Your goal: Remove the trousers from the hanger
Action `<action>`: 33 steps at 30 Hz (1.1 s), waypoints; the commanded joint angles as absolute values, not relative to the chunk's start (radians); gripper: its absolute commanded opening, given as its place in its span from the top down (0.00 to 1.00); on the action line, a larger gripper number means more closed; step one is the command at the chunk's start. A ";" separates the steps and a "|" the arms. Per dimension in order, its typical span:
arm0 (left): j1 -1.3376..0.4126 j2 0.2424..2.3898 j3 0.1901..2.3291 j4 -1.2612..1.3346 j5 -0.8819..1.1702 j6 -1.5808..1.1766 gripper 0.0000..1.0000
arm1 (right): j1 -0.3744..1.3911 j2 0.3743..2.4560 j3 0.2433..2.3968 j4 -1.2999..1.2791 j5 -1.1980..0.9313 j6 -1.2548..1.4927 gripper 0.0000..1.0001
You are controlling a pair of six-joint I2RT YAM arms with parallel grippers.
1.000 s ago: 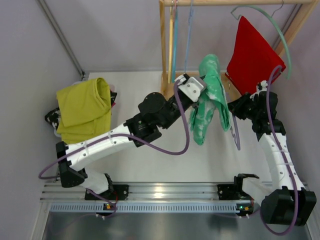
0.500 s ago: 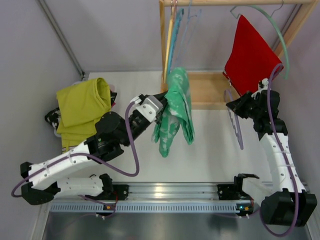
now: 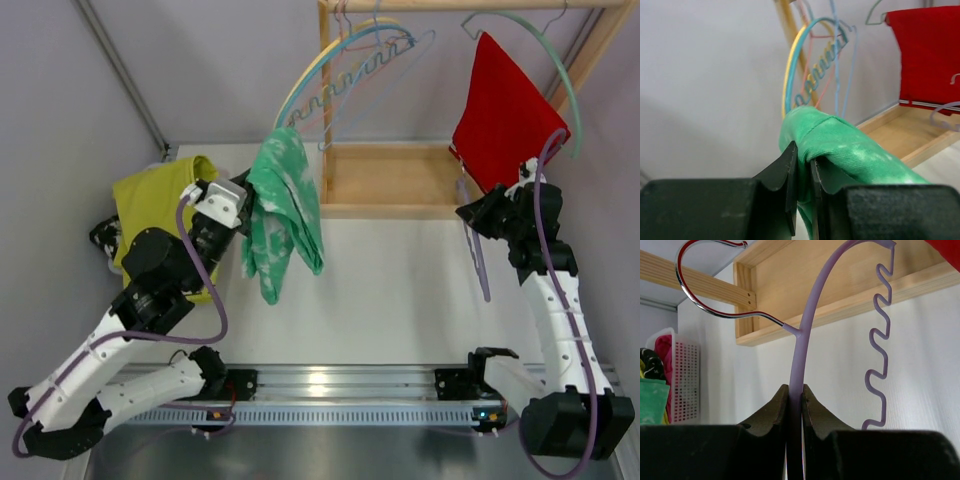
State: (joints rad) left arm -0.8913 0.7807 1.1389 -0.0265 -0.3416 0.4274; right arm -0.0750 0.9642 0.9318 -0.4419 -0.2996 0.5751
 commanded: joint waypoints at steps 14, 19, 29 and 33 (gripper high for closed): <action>-0.220 0.578 1.350 -0.267 -0.268 0.020 1.00 | -0.081 0.950 0.992 -0.357 -0.331 0.545 1.00; -0.057 0.490 1.387 -0.351 -0.301 0.003 1.00 | -0.083 0.957 0.999 -0.357 -0.350 0.535 1.00; 0.199 0.439 1.486 -0.568 -0.574 0.054 1.00 | -0.083 0.982 1.040 -0.359 -0.391 0.543 1.00; 0.230 0.431 1.486 -0.597 -0.659 0.109 1.00 | -0.083 0.982 1.049 -0.361 -0.393 0.548 1.00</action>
State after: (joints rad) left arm 0.2066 0.4366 1.4528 -0.6678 -0.5724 0.0666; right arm -0.0750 0.9882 0.9894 -0.4343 -0.3698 0.5575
